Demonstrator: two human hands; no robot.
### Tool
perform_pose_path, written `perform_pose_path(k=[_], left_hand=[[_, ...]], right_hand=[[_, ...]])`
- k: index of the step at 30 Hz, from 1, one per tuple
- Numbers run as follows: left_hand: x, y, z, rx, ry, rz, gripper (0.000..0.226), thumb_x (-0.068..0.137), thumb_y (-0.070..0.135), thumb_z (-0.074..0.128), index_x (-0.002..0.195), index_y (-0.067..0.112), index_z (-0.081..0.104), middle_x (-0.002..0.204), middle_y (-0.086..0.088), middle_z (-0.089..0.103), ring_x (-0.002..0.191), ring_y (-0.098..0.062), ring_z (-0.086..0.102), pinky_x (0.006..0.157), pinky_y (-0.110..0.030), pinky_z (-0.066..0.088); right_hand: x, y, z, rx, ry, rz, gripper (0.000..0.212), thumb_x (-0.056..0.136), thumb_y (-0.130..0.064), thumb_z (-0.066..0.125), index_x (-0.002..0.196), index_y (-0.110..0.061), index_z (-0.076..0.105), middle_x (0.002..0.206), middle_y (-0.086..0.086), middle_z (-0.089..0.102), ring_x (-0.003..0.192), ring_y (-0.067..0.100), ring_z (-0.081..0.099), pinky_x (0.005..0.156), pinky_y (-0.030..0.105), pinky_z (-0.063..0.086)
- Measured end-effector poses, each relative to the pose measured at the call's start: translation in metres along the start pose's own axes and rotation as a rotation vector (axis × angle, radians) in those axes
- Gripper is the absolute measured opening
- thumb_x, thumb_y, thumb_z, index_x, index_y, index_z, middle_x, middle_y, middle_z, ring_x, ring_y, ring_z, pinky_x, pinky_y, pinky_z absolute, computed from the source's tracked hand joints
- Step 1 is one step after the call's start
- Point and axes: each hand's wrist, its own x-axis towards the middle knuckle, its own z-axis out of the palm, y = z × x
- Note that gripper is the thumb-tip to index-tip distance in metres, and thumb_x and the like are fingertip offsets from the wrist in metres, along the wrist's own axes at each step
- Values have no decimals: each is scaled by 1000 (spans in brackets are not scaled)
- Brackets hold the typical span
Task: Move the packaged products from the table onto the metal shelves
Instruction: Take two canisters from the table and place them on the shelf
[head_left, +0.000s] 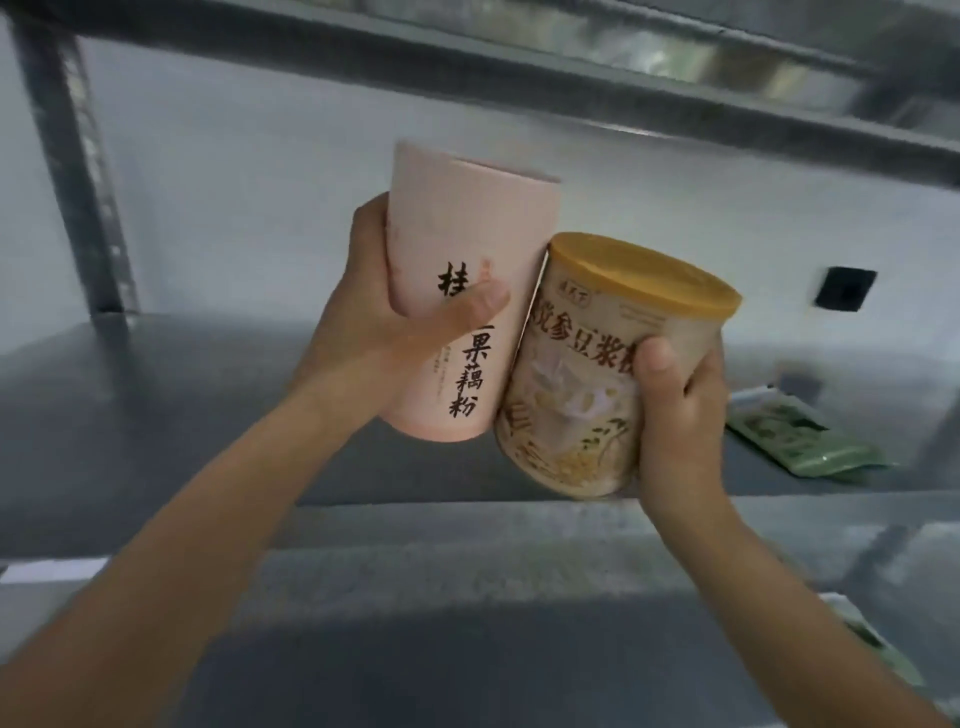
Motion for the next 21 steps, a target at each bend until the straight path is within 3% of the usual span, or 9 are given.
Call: perform_pose_path(k=[4,7,11,13,16,18,21], left_hand=[[1,-18,-20,186,68,-65,79,60,43,84,122,26,38,97,23,60,83,17,59,63,-8,49],[0,-33,-32,288,96,-127,68,68,35,79,120,27,36,98,24,54,77,22,55,59,-4,45],[-6,-50,-47,290,135,-205,87,56,52,86,123,28,37,105,22,56,89,14,57,74,-16,47],[-9,-54,-55,294,172,-209,91,49,60,75,126,28,40,109,21,59,95,13,58,80,-20,50],[-9,-59,-69,334,204,-205,95,51,62,70,135,30,38,118,19,58,107,2,58,92,-31,51],[-12,-59,-78,413,224,-180,101,56,65,68,145,37,26,132,17,50,118,-4,52,102,-35,45],[-16,-50,-87,734,261,16,112,66,63,73,149,41,0,156,1,18,142,-15,24,114,-44,27]], right_hand=[[10,19,17,59,-186,79,80,56,-78,66,115,-29,43,106,-10,63,96,3,66,70,16,53],[14,37,27,114,-288,153,79,58,-65,70,119,-24,41,105,-13,63,94,-3,65,68,13,52],[16,58,44,109,-371,214,80,59,-61,61,124,-20,39,107,-14,60,93,-8,63,69,11,51],[19,63,52,99,-412,218,80,61,-62,62,125,-22,38,107,-16,59,93,-11,61,71,10,50],[27,65,64,84,-516,218,73,78,-57,67,132,-21,33,111,-21,53,93,-21,55,73,5,47],[31,68,69,53,-557,166,66,87,-49,59,139,-24,26,122,-21,49,106,-19,51,85,8,46],[34,68,71,-50,-487,68,84,85,-52,55,150,-31,5,145,-13,24,134,1,33,108,31,40]])
